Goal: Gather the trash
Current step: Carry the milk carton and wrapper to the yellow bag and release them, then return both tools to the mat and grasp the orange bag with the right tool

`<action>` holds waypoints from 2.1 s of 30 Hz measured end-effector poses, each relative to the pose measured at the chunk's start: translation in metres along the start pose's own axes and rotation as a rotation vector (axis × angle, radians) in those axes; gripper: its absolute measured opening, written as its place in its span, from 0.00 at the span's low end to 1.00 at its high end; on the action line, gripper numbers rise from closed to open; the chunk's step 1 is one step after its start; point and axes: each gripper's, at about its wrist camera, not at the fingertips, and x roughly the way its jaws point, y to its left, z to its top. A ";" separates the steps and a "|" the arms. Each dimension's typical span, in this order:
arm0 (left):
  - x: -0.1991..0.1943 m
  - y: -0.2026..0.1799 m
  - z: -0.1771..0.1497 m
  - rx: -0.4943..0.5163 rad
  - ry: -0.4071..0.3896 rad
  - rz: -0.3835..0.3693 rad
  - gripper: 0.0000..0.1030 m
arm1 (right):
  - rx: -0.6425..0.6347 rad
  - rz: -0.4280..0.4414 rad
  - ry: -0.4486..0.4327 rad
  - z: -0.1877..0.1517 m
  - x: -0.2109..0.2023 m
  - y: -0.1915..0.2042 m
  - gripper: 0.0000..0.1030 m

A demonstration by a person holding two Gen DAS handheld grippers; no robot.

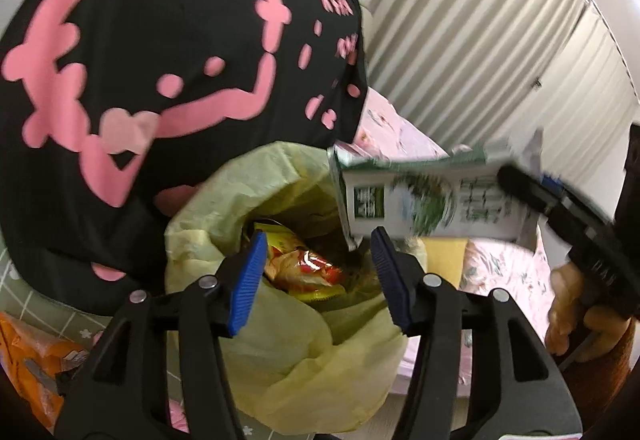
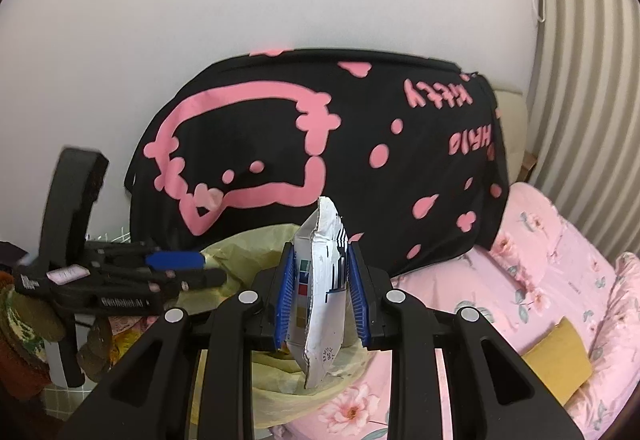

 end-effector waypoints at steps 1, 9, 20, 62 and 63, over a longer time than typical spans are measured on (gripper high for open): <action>-0.005 0.003 0.001 -0.009 -0.015 0.018 0.50 | -0.002 0.007 0.007 -0.001 0.004 0.002 0.24; -0.036 0.023 -0.007 -0.057 -0.071 0.099 0.50 | 0.000 0.031 0.059 -0.012 0.051 0.017 0.25; -0.064 0.058 -0.034 -0.119 -0.103 0.186 0.50 | 0.032 0.056 0.079 -0.025 0.079 0.027 0.46; -0.206 0.281 -0.173 -0.435 -0.110 0.632 0.50 | -0.213 0.484 0.376 -0.077 0.175 0.284 0.50; -0.206 0.283 -0.170 -0.434 -0.112 0.627 0.50 | -0.217 0.471 0.407 -0.084 0.181 0.286 0.49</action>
